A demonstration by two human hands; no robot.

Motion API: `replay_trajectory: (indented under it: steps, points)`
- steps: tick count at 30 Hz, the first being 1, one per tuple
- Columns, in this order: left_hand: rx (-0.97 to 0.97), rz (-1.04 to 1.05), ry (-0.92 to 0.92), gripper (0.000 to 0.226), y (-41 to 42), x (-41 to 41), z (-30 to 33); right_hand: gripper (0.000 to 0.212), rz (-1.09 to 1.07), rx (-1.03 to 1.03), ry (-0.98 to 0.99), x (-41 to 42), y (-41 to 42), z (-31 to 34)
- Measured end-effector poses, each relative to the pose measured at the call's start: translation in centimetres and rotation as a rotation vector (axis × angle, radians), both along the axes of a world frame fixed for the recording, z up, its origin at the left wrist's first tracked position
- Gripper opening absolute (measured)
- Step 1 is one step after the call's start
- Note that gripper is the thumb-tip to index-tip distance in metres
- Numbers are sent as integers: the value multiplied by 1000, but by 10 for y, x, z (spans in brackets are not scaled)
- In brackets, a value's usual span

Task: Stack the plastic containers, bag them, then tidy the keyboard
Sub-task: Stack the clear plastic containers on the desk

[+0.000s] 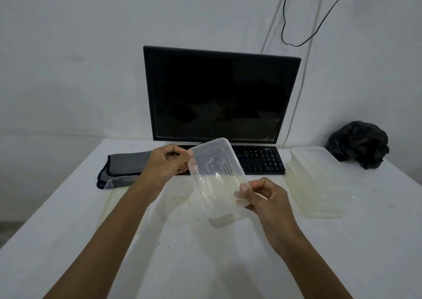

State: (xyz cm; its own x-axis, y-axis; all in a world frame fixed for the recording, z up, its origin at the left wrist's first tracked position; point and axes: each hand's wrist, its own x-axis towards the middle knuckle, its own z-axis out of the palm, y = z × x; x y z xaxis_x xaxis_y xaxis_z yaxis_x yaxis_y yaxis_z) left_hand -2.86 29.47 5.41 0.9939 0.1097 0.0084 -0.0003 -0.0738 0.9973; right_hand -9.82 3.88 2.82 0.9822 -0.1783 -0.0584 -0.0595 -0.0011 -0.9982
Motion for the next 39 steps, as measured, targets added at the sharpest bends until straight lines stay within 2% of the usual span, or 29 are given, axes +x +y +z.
replay_trajectory:
  steps: [6,10,13,18,24,29,34,39]
  points:
    - [-29,46,17,22,-9,2,-1,18,136,-17,18,0,-11,22]
    - [36,-95,39,26,-18,2,1,8,-193,-106,-141,17,-46,42]
    - [101,-110,15,18,-25,4,2,6,-468,-189,-251,28,-82,53]
    - [238,-127,15,14,-35,7,-8,13,-710,-281,-302,35,-133,59]
    - [341,-193,49,16,-51,3,-23,20,-794,-333,-248,41,-157,45]
    - [370,-233,49,18,-68,1,-27,31,-781,-349,-207,44,-165,38]
    - [372,-258,21,16,-83,-1,-29,44,-721,-461,-164,46,-167,27]
    - [394,-280,-1,17,-97,-3,-30,42,-840,-348,-165,36,-176,16]
